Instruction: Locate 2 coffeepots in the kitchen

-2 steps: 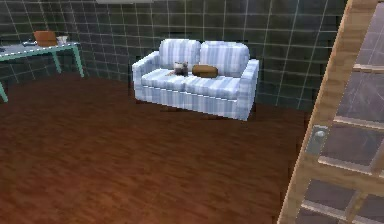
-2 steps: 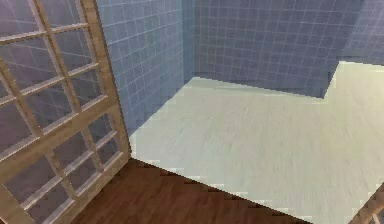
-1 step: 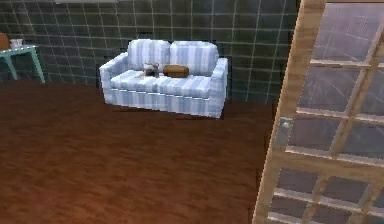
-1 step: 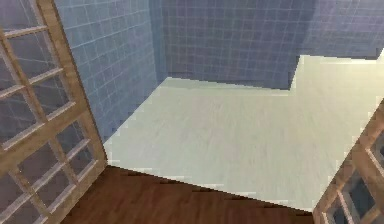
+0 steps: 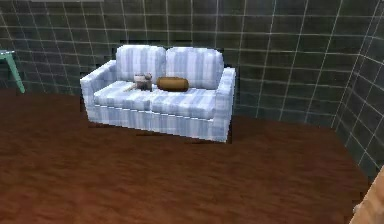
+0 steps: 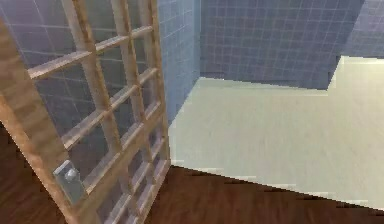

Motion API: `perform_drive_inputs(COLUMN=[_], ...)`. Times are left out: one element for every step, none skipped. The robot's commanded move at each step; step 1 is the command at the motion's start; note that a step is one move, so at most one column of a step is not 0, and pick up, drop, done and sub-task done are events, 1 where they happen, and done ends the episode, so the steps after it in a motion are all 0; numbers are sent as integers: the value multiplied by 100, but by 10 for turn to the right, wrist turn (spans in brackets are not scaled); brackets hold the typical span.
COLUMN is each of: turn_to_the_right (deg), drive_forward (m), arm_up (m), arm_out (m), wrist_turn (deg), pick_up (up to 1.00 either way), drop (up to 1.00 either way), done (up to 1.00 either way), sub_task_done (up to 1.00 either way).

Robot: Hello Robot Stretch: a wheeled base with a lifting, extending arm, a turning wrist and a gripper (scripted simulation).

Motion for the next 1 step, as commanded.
perform_drive_inputs(turn_to_the_right=[-450], drive_forward=[0], arm_up=[0], arm_out=[0], wrist_turn=[0], pick_up=[0], drop=[0], done=[0], sub_task_done=[0])
